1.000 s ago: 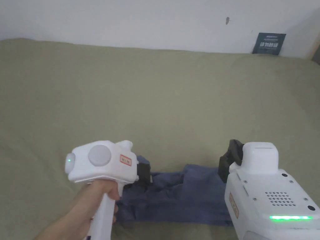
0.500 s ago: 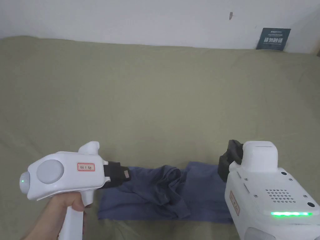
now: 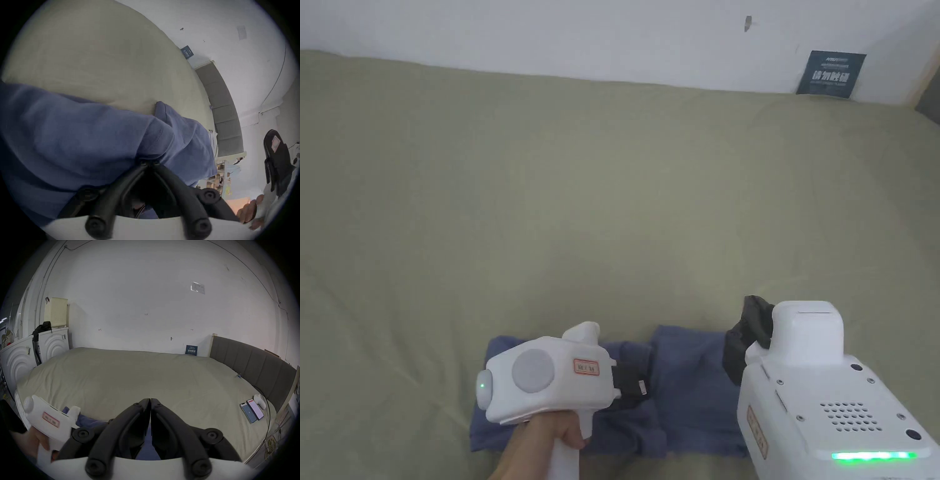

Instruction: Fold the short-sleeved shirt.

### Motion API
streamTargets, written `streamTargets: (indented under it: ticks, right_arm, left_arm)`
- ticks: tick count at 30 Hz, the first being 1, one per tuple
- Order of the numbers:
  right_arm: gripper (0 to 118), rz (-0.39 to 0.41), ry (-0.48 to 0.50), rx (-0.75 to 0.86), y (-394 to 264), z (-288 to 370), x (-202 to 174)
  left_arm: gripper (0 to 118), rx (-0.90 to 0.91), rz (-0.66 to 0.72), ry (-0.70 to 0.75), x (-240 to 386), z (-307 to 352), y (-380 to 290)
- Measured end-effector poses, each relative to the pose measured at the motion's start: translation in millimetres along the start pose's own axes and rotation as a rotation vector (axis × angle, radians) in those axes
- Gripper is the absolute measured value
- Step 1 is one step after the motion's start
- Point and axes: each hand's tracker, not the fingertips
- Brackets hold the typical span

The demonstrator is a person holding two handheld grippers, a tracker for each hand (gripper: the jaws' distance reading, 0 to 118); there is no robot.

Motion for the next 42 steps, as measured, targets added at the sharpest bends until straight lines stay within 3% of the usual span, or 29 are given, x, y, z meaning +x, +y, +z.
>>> streamTargets:
  ticks: [7,13,21,22,23,24,25,26,29,31,34,35,36,37,38,40,42]
  right_arm:
    - [8,-0.008,0.001,0.026,4.3,2.2,-4.4]
    - [8,-0.008,-0.002,0.071,7.3,3.8,-16.9]
    - [8,0.013,0.001,0.084,5.0,4.8,-24.1]
    - [8,0.016,0.001,0.079,5.2,3.7,-24.5]
    - [8,0.018,-0.005,0.07,5.4,2.3,-25.4]
    - [8,0.018,-0.011,0.064,5.2,1.3,-25.7]
    - [8,0.016,-0.01,0.061,4.8,0.7,-25.3]
    - [8,0.015,-0.011,0.057,4.3,-0.2,-25.4]
    - [8,0.02,-0.014,0.052,3.4,-1.0,-25.7]
    - [8,0.027,-0.015,0.047,3.4,-1.5,-25.6]
    - [8,0.025,-0.016,0.047,3.9,-0.8,-23.5]
    - [8,0.022,-0.017,0.046,4.9,-0.3,-23.0]
    - [8,0.02,-0.02,0.048,6.2,1.7,-22.9]
    - [8,0.018,-0.022,0.053,7.4,3.8,-22.3]
    - [8,0.017,-0.022,0.054,9.2,5.9,-21.4]
    - [8,0.015,-0.02,0.061,12.1,9.1,-20.4]
    - [8,0.02,-0.019,0.07,15.9,12.1,-20.0]
  left_arm:
    - [0,0.063,-0.099,0.002,-10.6,109.3,11.4]
    - [0,0.133,-0.012,0.096,-71.1,181.4,15.3]
    - [3,0.135,0.116,0.015,-123.8,195.3,22.3]
    - [14,0.119,0.131,-0.025,-126.9,192.7,22.6]
    - [36,0.114,0.138,-0.073,-129.5,189.0,22.1]
    - [83,0.105,0.146,-0.105,-130.8,183.8,21.8]
    - [114,0.092,0.149,-0.119,-135.2,174.9,21.1]
    - [118,0.079,0.147,-0.131,-137.1,166.4,19.4]
    - [118,0.055,0.219,-0.18,-142.7,149.4,20.8]
    - [117,0.08,0.193,-0.236,-140.6,146.3,21.7]
    - [112,-0.012,0.244,-0.325,-137.5,131.6,25.4]
    - [103,0.005,0.229,-0.3,-134.9,127.5,24.5]
    - [74,0.007,0.213,-0.287,-130.0,125.0,22.6]
    - [27,0.03,0.184,-0.232,-124.9,125.7,23.2]
    - [10,0.052,0.158,-0.118,-124.8,124.4,21.4]
    - [10,0.047,0.163,-0.033,-126.2,118.3,17.1]
    - [10,0.046,0.186,-0.098,-115.8,130.0,14.1]
